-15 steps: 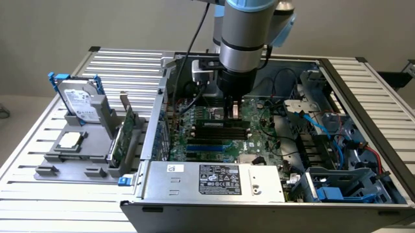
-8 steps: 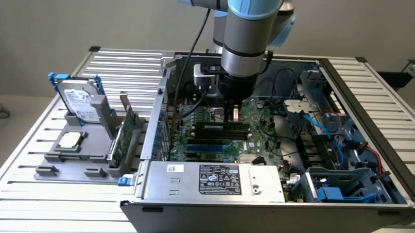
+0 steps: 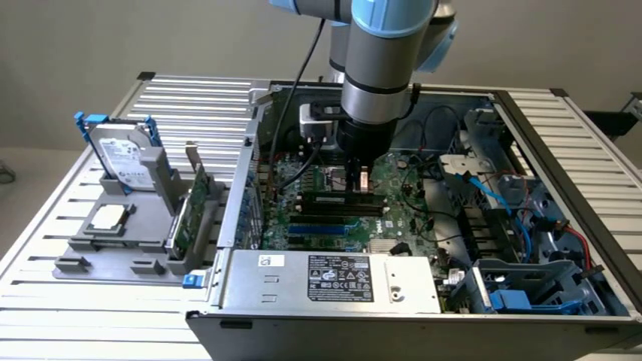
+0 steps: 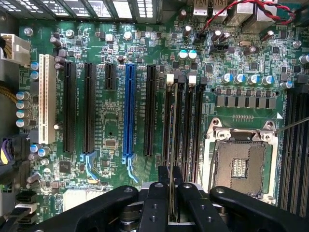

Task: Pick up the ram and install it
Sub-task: 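Insert the ram into the slot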

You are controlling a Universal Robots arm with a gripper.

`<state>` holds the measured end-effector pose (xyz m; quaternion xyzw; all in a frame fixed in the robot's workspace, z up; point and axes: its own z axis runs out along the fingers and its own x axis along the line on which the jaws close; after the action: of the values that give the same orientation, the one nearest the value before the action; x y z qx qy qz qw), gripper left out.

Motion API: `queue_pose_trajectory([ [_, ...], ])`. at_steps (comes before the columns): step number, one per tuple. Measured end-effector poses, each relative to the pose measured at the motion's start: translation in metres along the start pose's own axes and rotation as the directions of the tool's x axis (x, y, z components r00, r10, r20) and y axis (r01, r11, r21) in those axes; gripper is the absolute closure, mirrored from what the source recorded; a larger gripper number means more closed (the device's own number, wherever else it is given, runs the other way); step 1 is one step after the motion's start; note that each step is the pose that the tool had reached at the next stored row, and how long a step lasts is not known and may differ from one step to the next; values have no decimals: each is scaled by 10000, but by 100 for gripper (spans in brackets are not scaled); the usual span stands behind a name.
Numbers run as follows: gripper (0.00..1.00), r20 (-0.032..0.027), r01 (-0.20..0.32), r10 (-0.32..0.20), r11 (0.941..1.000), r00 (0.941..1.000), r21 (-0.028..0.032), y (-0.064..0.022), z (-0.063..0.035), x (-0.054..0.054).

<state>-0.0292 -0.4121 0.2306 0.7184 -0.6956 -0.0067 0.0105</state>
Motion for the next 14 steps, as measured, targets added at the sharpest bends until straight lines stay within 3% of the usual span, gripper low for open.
queue_pose_trajectory([
  [14,86,2,11,-11,10000,10000,2,-1,41,-1],
])
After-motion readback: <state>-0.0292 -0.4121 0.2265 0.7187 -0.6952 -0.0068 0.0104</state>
